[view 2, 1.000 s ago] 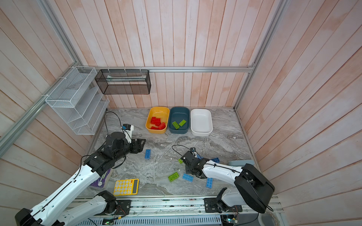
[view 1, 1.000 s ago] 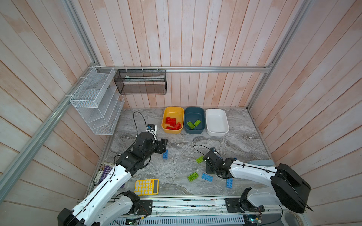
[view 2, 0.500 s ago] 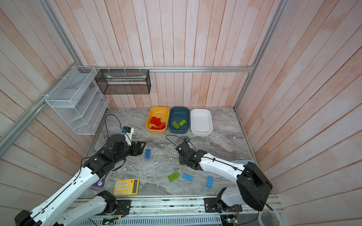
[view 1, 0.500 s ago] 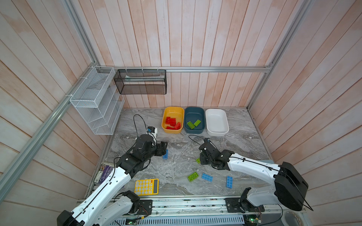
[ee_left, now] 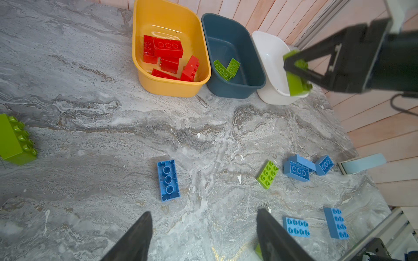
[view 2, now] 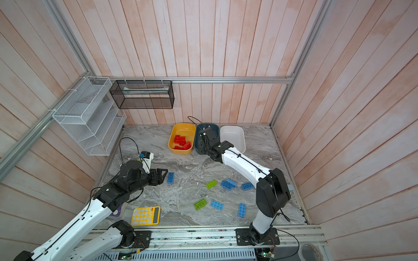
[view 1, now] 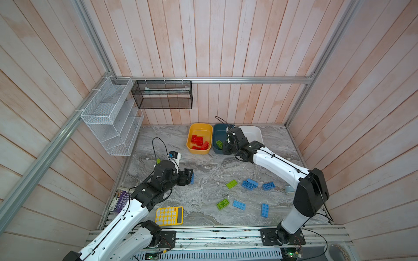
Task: Sort the legos into containers by color
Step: Place the lego in the container.
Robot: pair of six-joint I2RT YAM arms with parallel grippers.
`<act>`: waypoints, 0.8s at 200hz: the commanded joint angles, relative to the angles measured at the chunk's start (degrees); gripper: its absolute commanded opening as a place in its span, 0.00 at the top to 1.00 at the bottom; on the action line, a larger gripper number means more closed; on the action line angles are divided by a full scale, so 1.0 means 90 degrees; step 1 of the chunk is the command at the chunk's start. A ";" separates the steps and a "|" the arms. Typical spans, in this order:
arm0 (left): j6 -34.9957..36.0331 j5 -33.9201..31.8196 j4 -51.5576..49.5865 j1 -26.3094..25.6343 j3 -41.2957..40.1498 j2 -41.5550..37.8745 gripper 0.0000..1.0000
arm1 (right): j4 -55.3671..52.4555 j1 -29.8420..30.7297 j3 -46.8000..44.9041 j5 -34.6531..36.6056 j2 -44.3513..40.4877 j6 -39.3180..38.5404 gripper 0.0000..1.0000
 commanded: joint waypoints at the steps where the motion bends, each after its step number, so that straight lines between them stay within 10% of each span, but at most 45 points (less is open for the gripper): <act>1: 0.0212 0.0066 -0.0143 0.0025 0.0134 0.0043 0.26 | -0.0118 -0.0277 0.0656 -0.0326 0.0625 -0.0388 0.76; 131: 0.0363 0.0626 -0.0036 0.0046 0.0134 0.0633 0.26 | -0.0682 -0.0987 0.3691 -0.0548 0.3548 -0.0647 0.71; 160: 0.0418 0.0745 -0.0016 0.0050 0.0141 0.0648 0.26 | -0.0656 -0.1023 0.3690 -0.0629 0.3586 -0.0634 0.57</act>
